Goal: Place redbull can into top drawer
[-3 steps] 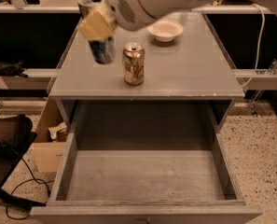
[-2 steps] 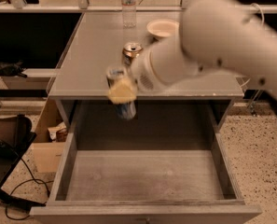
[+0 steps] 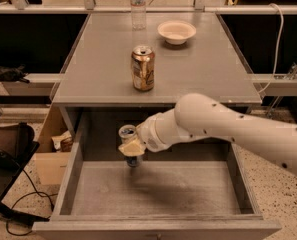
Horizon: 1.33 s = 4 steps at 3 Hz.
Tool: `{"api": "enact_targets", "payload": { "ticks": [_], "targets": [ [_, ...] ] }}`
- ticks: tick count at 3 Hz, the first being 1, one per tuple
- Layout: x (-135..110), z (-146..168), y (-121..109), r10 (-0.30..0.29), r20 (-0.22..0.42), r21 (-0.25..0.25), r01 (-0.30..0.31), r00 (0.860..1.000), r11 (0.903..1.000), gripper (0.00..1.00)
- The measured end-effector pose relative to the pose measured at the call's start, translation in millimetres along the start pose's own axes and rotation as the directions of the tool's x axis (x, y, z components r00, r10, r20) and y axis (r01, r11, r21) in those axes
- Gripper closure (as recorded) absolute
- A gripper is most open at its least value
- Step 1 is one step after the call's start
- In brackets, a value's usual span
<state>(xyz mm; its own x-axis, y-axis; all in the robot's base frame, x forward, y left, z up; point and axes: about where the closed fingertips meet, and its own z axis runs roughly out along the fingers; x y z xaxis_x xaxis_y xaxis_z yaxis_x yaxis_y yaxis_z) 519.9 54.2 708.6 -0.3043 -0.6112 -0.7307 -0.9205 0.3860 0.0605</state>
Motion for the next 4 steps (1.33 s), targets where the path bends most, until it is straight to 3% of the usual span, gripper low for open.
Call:
{"api": "enact_targets", "payload": {
  "ticks": [1,2,4],
  "targets": [
    [32,31,-6,-0.017,0.055,0.045,0.014,0.998,0.9989,1.0],
    [43,37,-4,-0.019,0.085,0.076,0.013,0.996,0.997,1.0],
    [43,37,-4,-0.019,0.085,0.076,0.013,0.996,0.9971,0.5]
  ]
}}
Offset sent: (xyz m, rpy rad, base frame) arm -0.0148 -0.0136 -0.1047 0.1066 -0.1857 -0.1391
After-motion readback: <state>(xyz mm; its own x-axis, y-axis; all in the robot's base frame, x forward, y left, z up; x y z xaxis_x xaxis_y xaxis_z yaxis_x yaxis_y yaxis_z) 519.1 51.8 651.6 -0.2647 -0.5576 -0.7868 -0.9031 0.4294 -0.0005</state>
